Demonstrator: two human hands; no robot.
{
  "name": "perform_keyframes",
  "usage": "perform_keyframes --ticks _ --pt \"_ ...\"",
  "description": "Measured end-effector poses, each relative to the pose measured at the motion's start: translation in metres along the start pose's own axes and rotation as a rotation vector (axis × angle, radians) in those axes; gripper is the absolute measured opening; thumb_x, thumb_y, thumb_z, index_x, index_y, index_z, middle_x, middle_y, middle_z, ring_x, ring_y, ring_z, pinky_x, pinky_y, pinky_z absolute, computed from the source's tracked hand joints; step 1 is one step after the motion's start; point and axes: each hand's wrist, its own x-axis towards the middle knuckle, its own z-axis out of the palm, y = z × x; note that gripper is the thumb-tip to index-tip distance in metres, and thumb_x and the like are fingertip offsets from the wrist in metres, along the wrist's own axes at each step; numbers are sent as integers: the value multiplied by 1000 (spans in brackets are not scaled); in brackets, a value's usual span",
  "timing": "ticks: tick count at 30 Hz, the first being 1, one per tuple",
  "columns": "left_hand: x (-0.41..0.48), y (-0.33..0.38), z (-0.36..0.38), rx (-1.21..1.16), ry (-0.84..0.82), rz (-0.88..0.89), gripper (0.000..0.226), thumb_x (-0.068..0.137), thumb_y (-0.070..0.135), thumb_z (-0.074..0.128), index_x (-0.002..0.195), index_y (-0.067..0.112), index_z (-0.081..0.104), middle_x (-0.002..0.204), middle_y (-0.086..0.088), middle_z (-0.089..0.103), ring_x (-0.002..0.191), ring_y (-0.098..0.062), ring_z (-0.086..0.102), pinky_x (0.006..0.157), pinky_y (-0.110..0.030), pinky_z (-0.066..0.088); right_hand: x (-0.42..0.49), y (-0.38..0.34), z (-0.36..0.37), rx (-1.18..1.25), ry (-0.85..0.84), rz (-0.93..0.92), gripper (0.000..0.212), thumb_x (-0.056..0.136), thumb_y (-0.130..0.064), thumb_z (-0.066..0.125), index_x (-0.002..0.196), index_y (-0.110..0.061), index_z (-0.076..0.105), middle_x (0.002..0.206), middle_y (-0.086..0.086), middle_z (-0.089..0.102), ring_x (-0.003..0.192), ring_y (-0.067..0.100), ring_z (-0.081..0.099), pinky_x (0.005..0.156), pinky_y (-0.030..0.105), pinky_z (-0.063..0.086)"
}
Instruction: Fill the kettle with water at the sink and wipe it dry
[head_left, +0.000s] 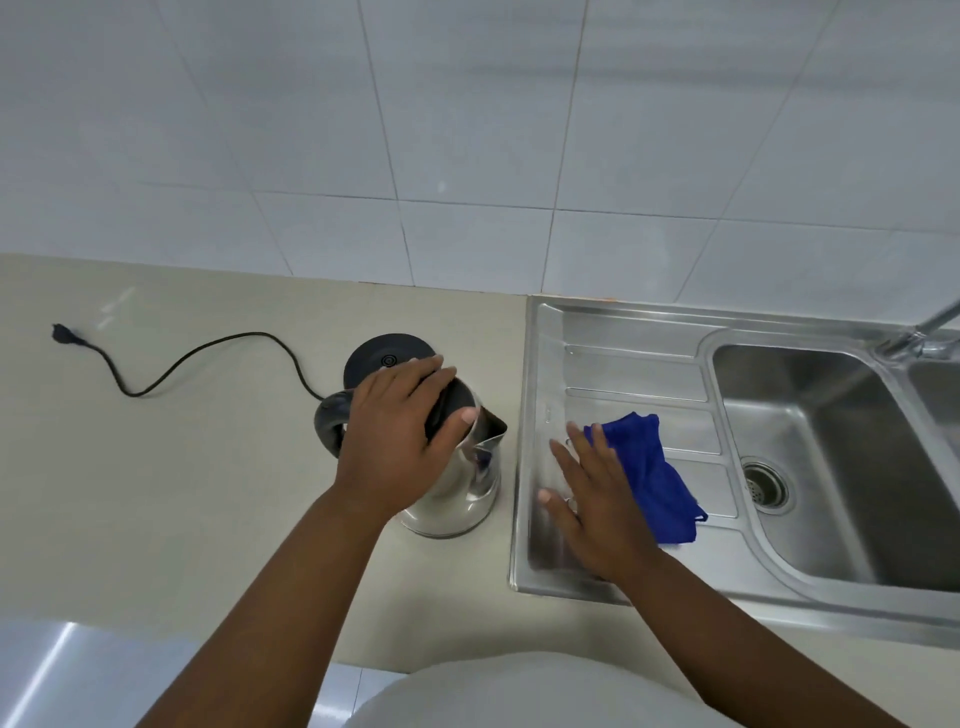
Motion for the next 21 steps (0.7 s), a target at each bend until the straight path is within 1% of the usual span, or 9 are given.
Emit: perform_keyframes --ticks 2,5,7,10,13,16,18,19,21 --pt "-4 -10 -6 -44 6 14 49 95 50 44 133 23 62 141 5 58 134 -17 49 117 -51 28 4 -26 -4 231 -81 -21 83 89 -79 22 159 -34 13 169 -16 -6 156 7 -12 125 33 5" --pt "-8 -31 -13 -64 10 18 53 95 50 43 137 20 57 140 3 59 135 -21 49 115 -52 29 13 -59 -7 449 -177 -28 88 93 -60 53 160 -35 3 169 -20 -2 155 -1 0 125 27 12" --pt "-12 -53 -16 -119 29 -13 57 96 51 43 137 15 56 137 -1 61 132 -24 51 111 -52 36 21 -72 -4 530 -146 -1 97 85 -51 70 160 -33 9 167 -17 14 153 1 19 124 32 23" --pt "-25 -87 -19 -365 4 -188 59 95 55 44 141 18 52 131 1 60 123 -20 56 104 -45 46 28 -84 2 656 -87 80 102 72 -41 83 155 -36 24 151 -20 41 128 -2 54 114 39 44" --pt "-38 -109 -24 -571 -126 -382 59 88 46 57 144 30 46 130 20 59 122 3 56 103 -23 43 30 -87 6 702 -47 124 102 68 -27 91 151 -37 32 141 -27 47 117 -10 57 107 30 47" --pt "-45 -124 -19 -647 -215 -452 58 88 20 72 139 37 50 122 24 65 118 0 60 94 -15 48 31 -86 6 705 -66 147 102 66 -20 93 148 -37 34 138 -28 49 114 -18 55 100 17 45" --pt "-47 -130 -13 -658 -211 -498 54 89 6 69 129 39 56 110 24 69 112 0 63 85 -11 49 31 -85 8 712 -81 179 95 65 -16 94 140 -41 39 132 -27 52 109 -18 57 86 7 48" --pt "-47 -134 -9 -652 -206 -521 51 89 4 68 125 39 58 106 23 71 109 0 65 85 -13 50 31 -86 9 713 -89 200 89 65 -13 94 131 -45 42 126 -28 53 105 -20 57 80 3 49" --pt "-48 -142 -1 -670 -222 -583 45 89 8 69 122 37 62 105 13 73 106 -7 68 94 -32 54 30 -86 10 718 -92 225 78 64 -8 93 115 -45 48 117 -28 55 97 -24 59 74 0 48"
